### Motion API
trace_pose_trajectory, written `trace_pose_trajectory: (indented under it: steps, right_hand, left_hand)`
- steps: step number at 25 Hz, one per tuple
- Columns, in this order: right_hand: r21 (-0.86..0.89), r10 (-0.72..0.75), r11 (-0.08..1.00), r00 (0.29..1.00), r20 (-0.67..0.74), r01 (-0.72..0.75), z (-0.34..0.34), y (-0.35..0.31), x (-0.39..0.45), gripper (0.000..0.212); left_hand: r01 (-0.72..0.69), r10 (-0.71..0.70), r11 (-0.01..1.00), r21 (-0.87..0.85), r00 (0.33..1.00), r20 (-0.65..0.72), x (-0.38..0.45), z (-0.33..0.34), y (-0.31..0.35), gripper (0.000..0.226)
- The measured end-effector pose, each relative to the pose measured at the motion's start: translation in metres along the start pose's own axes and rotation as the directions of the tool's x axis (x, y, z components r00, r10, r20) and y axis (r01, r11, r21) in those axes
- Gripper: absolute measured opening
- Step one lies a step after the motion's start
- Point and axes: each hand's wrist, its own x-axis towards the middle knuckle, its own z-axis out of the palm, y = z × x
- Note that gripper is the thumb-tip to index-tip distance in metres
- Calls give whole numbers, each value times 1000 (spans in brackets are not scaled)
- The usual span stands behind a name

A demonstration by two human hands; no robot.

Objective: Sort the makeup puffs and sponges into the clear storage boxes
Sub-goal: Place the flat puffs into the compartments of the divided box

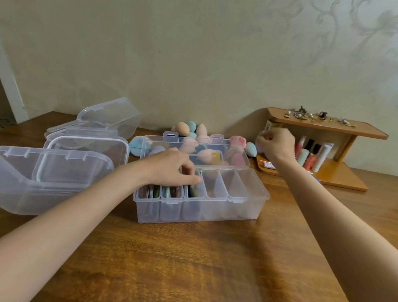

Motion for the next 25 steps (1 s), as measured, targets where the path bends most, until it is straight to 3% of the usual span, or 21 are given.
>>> trace_pose_trajectory:
  steps: [3,5,8,14,19,25]
  right_hand:
    - [95,-205,972,974,-91,214,-21,-43,-29,16]
    - [121,-337,936,941,31,331,-21,-67,-63,13]
    - [6,-493,861,832,254,508,-7,-77,-111,14]
    - [-43,-456,866,824,336,498,8,-67,-133,17]
    - [-134,-445,793,715,539,595,16,-64,-128,25]
    - [-138,-461,790,726,511,598,22,-53,-122,22]
  left_hand:
    - [52,-57,997,50,992,111,-1,-4,4,32]
    - [70,-78,996,57,985,156,-2,-6,7,27]
    - [77,-86,995,62,986,143,-5,-8,16,9]
    - [70,-70,998,5,995,77,-14,-6,20,7]
    - [113,-116,993,40,990,79,-13,-3,16,24]
    - [126,-130,990,61,989,69,-12,-1,17,17]
